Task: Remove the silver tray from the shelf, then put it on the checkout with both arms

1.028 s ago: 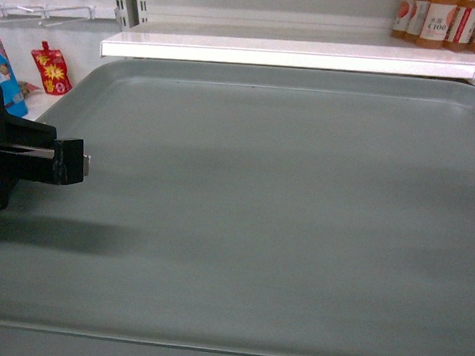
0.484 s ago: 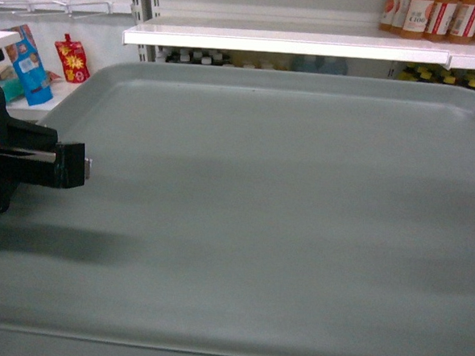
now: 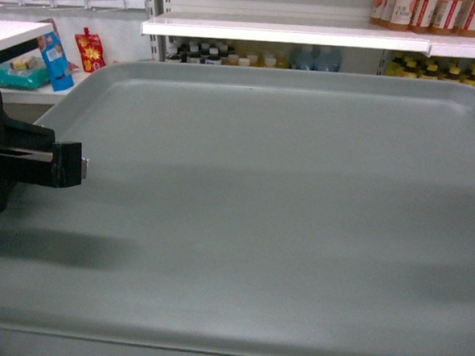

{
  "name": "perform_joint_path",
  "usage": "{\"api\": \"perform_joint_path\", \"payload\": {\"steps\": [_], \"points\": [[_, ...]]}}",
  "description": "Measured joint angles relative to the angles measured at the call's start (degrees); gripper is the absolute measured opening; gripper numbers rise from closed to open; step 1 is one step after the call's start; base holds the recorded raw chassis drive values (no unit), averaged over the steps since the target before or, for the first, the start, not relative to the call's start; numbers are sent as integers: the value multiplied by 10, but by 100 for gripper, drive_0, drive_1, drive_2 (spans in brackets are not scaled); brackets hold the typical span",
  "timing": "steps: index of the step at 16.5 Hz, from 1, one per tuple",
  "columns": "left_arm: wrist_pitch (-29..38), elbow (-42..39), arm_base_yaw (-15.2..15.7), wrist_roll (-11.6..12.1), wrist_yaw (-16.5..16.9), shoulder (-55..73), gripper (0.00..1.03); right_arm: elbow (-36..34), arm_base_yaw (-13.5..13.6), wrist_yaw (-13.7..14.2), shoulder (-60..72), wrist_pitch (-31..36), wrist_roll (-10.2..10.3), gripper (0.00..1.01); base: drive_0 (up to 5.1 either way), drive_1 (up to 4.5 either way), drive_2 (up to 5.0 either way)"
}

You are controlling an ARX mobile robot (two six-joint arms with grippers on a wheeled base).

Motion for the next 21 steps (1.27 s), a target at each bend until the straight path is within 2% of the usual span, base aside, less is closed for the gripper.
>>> {"api": "perform_joint_path", "payload": {"steps": [21], "points": [[0,0,0,0,0,1,4,-1,0,1,0,-3,0,2,1,-420,421]]}}
